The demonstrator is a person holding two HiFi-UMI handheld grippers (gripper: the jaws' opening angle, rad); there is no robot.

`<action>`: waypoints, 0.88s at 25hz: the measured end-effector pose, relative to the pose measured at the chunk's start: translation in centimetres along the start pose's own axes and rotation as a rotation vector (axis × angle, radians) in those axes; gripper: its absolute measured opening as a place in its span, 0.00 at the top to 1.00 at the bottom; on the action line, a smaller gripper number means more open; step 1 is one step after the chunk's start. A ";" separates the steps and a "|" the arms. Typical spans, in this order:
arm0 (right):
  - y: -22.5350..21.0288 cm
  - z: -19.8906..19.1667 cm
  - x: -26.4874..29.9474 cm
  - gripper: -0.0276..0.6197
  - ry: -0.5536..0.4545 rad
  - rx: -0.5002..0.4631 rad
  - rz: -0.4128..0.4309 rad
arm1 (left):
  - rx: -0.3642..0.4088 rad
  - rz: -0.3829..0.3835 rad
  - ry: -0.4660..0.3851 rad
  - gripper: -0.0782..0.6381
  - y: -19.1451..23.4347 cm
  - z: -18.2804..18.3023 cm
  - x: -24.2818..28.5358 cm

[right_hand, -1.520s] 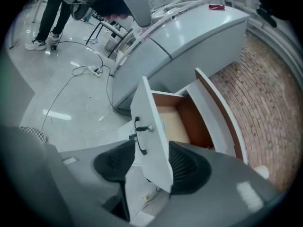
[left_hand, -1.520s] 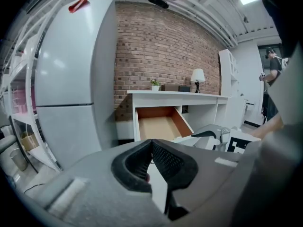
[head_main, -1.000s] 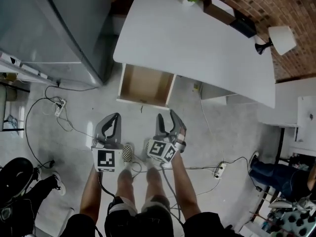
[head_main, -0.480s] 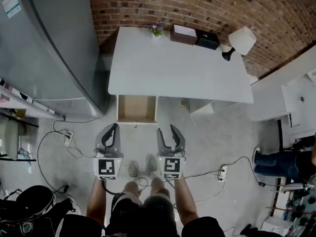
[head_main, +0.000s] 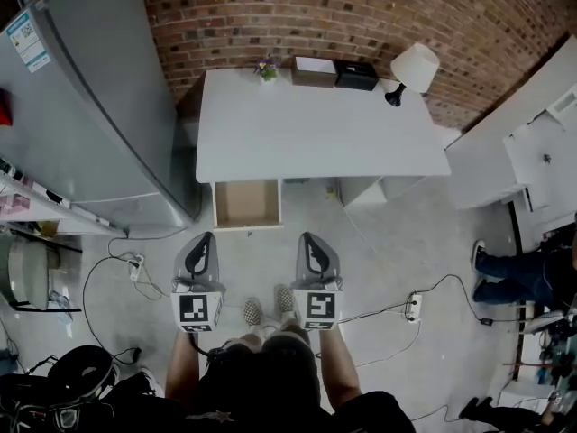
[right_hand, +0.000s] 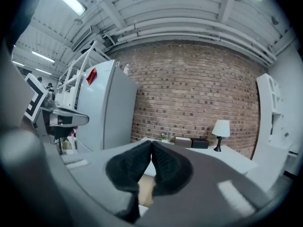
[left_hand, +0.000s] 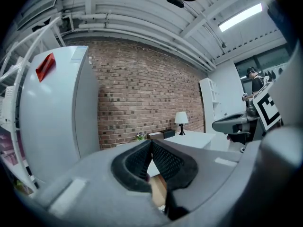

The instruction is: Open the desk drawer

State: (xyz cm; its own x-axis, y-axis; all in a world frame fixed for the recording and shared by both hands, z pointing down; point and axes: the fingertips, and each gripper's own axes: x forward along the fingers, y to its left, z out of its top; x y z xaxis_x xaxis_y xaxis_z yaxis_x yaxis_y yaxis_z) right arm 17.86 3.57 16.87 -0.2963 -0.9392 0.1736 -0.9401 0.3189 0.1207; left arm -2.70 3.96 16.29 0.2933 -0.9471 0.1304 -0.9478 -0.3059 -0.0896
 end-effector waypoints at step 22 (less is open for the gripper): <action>-0.5 2.4 -0.6 0.95 -0.039 -0.020 0.001 | 0.013 0.005 -0.041 0.88 0.3 2.7 -0.3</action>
State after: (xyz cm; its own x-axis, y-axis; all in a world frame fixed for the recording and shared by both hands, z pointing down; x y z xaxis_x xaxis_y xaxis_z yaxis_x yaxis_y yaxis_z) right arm 18.15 3.68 14.34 -0.3041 -0.9430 0.1354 -0.9363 0.3221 0.1400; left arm -2.74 3.84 13.59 0.2939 -0.9516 0.0898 -0.9476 -0.3024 -0.1031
